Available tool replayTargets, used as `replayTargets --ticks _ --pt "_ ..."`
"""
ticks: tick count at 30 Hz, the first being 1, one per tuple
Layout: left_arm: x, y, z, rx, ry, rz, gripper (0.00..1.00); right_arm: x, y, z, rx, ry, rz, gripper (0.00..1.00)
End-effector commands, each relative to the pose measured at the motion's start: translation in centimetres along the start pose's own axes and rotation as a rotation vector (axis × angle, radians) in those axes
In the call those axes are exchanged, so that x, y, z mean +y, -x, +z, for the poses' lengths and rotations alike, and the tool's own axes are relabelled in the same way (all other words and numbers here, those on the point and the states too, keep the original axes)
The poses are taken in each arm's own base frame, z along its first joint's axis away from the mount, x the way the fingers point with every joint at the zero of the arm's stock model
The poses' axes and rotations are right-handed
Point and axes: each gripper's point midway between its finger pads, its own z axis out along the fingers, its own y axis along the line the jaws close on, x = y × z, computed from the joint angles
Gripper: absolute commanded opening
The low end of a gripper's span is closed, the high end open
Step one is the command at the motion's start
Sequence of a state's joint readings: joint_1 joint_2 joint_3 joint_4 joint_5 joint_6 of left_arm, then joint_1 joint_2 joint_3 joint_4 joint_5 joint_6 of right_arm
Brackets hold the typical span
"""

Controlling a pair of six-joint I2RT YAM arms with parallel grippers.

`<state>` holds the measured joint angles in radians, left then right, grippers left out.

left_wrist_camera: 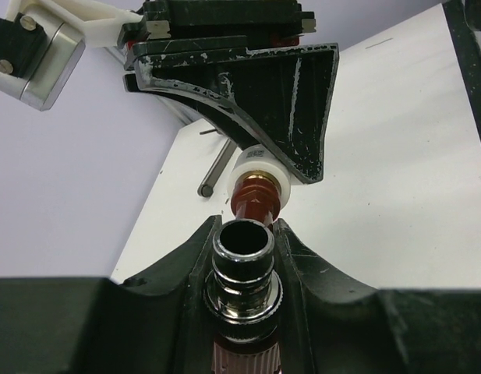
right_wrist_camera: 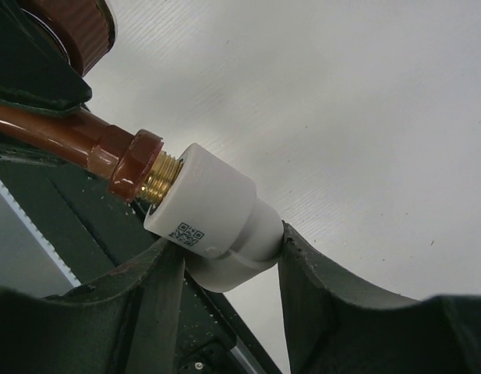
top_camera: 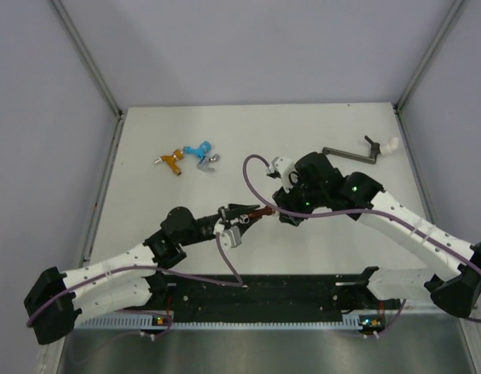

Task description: Install the water faucets

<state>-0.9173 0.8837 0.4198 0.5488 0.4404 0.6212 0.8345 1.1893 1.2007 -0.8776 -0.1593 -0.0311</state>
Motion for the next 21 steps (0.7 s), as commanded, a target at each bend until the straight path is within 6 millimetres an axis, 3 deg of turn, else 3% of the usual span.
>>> replayTargets --ticks 1,3,12,16,21 --pt "2.3 -0.3 -0.3 0.014 0.156 -0.041 0.0 3.1 8.2 -2.1 -0.309 0.136 0.006 0.31" --pt "3.2 -0.9 -0.7 0.022 0.236 -0.083 0.0 2.8 8.7 -2.7 -0.352 0.114 -0.005 0.45" --pt "5.4 -2.9 -2.0 -0.026 0.41 -0.425 0.0 1.8 10.0 -4.1 -0.496 0.049 -0.064 0.78" --pt "6.1 -4.1 -3.0 -0.056 0.462 -0.624 0.0 0.9 10.5 -5.2 -0.578 -0.013 -0.121 0.8" --pt "7.4 -5.2 -4.6 -0.134 0.502 -0.876 0.0 0.0 9.9 -4.8 -0.61 -0.07 -0.198 0.8"
